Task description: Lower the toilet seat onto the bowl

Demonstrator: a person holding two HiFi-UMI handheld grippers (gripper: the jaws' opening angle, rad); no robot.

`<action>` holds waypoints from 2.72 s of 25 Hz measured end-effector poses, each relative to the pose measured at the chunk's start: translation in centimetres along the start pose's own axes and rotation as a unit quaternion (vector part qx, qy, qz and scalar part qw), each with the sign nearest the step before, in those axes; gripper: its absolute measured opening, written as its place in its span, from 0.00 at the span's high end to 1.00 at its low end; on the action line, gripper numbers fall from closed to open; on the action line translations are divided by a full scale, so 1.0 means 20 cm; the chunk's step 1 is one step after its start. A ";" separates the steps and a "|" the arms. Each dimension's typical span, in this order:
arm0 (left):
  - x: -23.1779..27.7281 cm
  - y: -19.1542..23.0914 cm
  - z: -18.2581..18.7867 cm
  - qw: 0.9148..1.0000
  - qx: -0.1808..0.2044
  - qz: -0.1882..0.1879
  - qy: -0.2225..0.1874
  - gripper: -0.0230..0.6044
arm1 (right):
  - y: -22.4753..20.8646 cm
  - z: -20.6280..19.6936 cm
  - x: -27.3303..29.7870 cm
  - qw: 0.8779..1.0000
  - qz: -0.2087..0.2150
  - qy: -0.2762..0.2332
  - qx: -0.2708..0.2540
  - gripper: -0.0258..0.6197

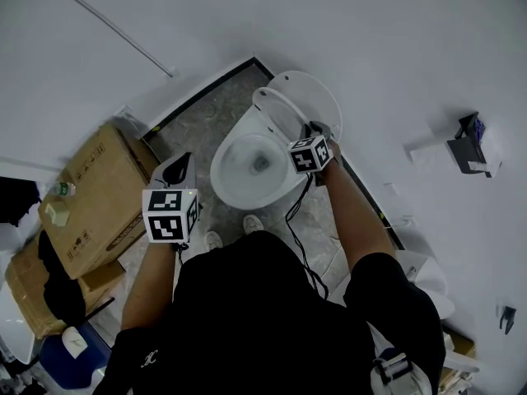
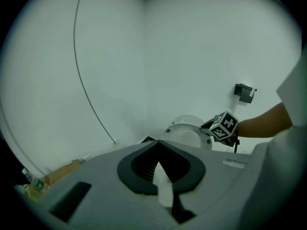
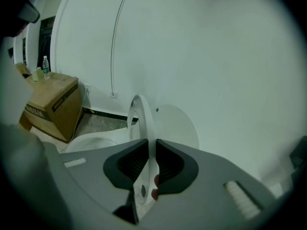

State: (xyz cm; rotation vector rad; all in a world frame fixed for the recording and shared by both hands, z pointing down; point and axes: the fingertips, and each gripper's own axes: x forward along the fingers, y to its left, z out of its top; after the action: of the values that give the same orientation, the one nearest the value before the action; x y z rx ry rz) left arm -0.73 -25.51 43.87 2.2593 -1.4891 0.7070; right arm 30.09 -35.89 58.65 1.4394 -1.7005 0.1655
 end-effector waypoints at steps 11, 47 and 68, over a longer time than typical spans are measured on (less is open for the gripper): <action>-0.11 0.04 -0.12 1.000 -0.018 0.008 0.004 0.95 | 0.60 -0.08 -0.18 0.990 0.131 0.007 -0.042 0.85; -0.14 0.30 -0.63 0.995 -0.061 -0.011 0.083 0.95 | 1.58 -0.45 -0.12 0.961 0.198 0.100 -0.166 0.80; 0.04 0.38 -1.16 0.985 -0.073 -0.071 0.138 0.95 | 2.06 -0.78 0.14 0.941 0.202 0.147 -0.230 0.76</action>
State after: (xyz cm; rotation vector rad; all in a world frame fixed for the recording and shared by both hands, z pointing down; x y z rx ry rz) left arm -12.42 -16.59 63.36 2.0382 -1.1981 0.8014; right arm 3.44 -15.37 87.22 0.6765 -1.6272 0.1817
